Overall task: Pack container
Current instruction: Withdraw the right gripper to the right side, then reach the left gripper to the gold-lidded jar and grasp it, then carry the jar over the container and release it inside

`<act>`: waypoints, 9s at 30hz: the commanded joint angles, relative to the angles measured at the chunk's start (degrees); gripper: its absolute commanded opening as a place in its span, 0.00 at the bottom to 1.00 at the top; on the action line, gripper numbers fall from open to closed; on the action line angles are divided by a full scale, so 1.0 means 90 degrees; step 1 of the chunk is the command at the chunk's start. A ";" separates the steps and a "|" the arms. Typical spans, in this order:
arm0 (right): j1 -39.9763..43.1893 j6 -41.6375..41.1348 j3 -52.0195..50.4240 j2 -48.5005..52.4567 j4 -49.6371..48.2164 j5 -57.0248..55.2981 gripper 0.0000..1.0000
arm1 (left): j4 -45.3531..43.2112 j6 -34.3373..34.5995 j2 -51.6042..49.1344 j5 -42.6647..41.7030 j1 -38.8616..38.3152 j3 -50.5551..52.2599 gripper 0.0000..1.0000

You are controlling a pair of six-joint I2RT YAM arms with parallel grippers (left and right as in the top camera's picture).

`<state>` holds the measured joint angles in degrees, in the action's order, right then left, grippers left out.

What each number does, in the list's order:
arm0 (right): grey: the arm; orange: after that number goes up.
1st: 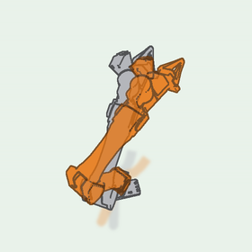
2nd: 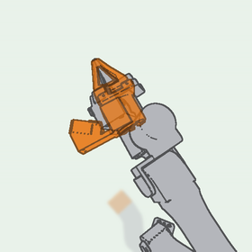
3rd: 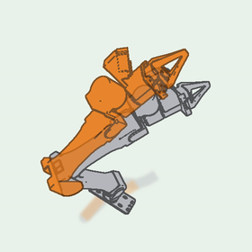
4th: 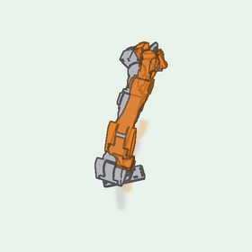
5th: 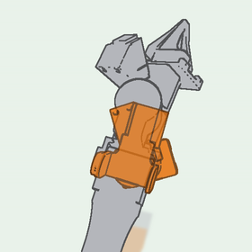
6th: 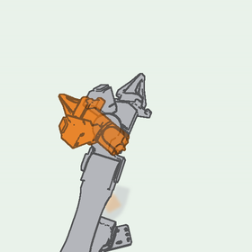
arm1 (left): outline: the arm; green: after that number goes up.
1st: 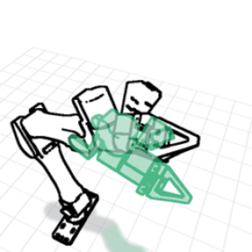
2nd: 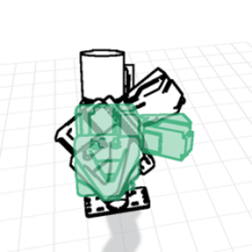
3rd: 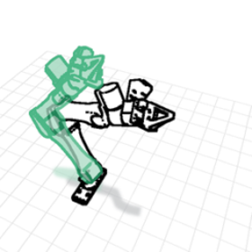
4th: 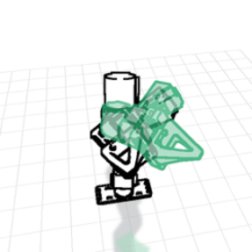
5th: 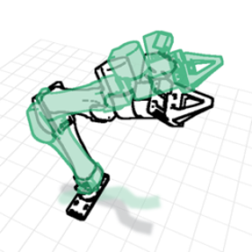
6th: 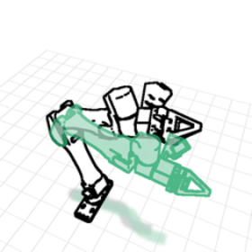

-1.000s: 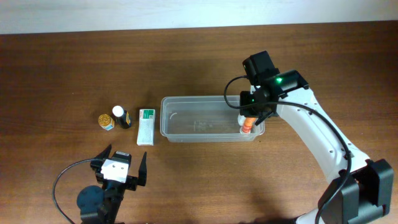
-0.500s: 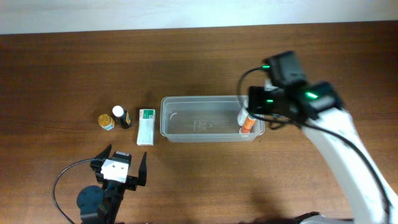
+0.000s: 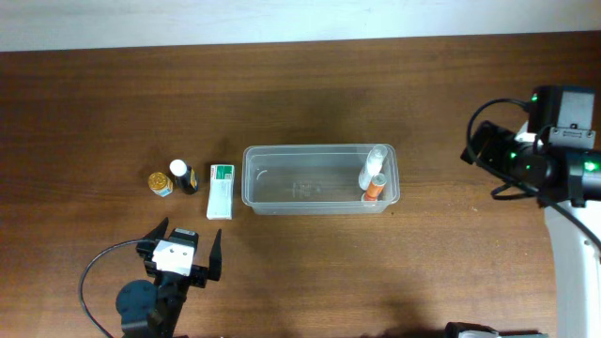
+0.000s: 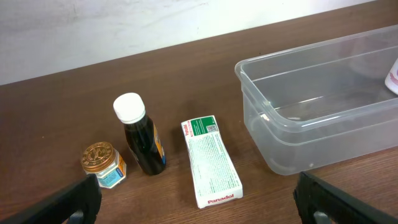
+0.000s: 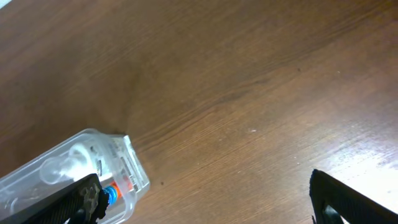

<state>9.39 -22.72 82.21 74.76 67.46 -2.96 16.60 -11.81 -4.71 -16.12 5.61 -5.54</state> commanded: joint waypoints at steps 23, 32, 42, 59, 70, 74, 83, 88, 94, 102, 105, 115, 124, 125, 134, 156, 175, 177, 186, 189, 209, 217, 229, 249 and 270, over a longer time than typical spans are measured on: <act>0.0041 -0.0032 0.0044 0.0083 -0.0002 -0.0007 0.98 | 0.2091 0.1234 -0.2463 0.2108 0.0109 -0.3735 1.00; 0.0041 -0.0032 0.0044 0.0083 -0.0002 -0.0010 0.99 | 0.3140 0.1173 -0.5702 0.1547 0.1224 -0.6096 1.00; 0.0041 -0.0032 0.0044 0.0083 -0.0002 -0.0010 0.98 | 0.3130 0.1178 -0.7655 0.0359 0.1479 -0.6319 1.00; 0.0041 -0.0032 0.0044 0.0083 -0.0002 -0.0010 0.98 | 0.2025 0.1413 -0.9857 0.0857 0.1481 -0.6319 1.00; 0.0041 -0.0032 0.0044 0.0083 -0.0002 -0.0010 0.98 | 0.1576 0.1358 -1.0319 0.1382 0.1479 -0.6319 0.97; 0.0041 -0.0032 0.0044 0.0083 -0.0002 -0.0010 0.98 | 0.1328 0.1331 -1.0346 0.1392 0.1479 -0.6319 0.90; 0.0041 -0.0032 0.0044 0.0083 -0.0002 -0.0010 0.98 | 0.1270 0.1311 -1.0523 0.1362 0.1474 -0.6319 0.96; 0.0041 -0.0032 0.0044 0.0083 -0.0002 -0.0010 0.98 | 0.1200 0.1144 -1.0523 0.1003 0.1474 -0.6319 0.97; 0.0041 -0.0032 0.0044 0.0083 -0.0002 -0.0010 0.98 | 0.1205 0.1141 -1.0579 0.1008 0.1472 -0.6319 0.96; 0.0041 -0.0032 0.0044 0.0083 -0.0002 -0.0010 0.98 | 0.1202 0.1139 -1.0897 0.1010 0.1474 -0.6319 0.96; 0.0041 -0.0032 0.0044 0.0083 -0.0002 -0.0010 0.98 | 0.1226 0.1139 -1.0977 0.1015 0.1474 -0.6319 0.93; 0.0041 -0.0032 0.0044 0.0083 -0.0002 -0.0010 0.99 | 0.1275 0.1144 -1.1006 0.1336 0.1479 -0.6382 0.76; 0.0041 -0.0032 0.0044 0.0083 -0.0002 -0.0010 0.98 | 0.1814 0.1141 -1.1004 0.1345 0.1479 -0.6926 0.67; 0.0041 -0.0032 0.0044 0.0083 -0.0002 -0.0010 0.98 | 0.1877 0.1141 -1.1004 0.1348 0.1479 -0.6958 0.67; 0.0041 -0.0032 0.0044 0.0083 -0.0002 -0.0010 0.99 | 0.2244 0.1149 -1.1011 0.1345 0.1479 -0.6975 0.77; 0.0041 -0.0032 0.0044 0.0083 -0.0002 -0.0010 0.98 | 0.2013 0.1149 -1.1470 0.1319 0.1377 -0.6972 0.61; 0.0044 -0.0032 0.0044 0.0083 -0.0002 -0.0010 0.98 | 0.3232 0.1146 -1.1135 0.1324 0.1377 -0.8009 0.29; 0.0044 -0.0032 0.0044 0.0083 -0.0002 -0.0010 0.98 | 0.3458 0.1146 -1.1052 0.1324 0.1377 -0.8218 0.29; 0.0041 -0.0032 0.0044 0.0083 -0.0002 -0.0010 0.98 | 0.4245 0.1144 -1.0795 0.1321 0.1362 -0.8755 0.29; 0.0041 -0.0032 0.0044 0.0083 -0.0002 -0.0010 0.98 | 0.4779 0.1144 -1.0615 0.1321 0.1251 -0.9228 0.29; 0.0044 -0.0032 0.0044 0.0083 -0.0002 -0.0010 0.98 | 0.4920 0.1154 -1.0630 0.1321 -0.2674 -1.0746 0.28; 0.0044 -0.0029 0.0044 0.0083 -0.0002 -0.0010 0.98 | 0.4223 0.1243 -1.1982 0.1316 -0.3738 -1.0746 0.29; 0.0041 -0.0032 0.0044 0.0083 -0.0002 -0.0010 0.99 | 0.3388 0.1243 -1.3226 0.0957 -0.4352 -1.0746 0.28; 0.0044 -0.0032 0.0044 0.0083 -0.0002 -0.0010 0.98 | 0.2742 0.1268 -1.3561 0.0937 -0.4575 -1.0746 0.29; 0.0041 -0.0032 0.0044 0.0083 -0.0002 -0.0010 0.98 | 0.3043 0.1270 -1.3952 0.0935 -0.4694 -1.1244 0.73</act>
<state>9.61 -22.70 82.21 75.40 67.48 -2.94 42.19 -0.32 -129.99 -7.09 -36.38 -102.39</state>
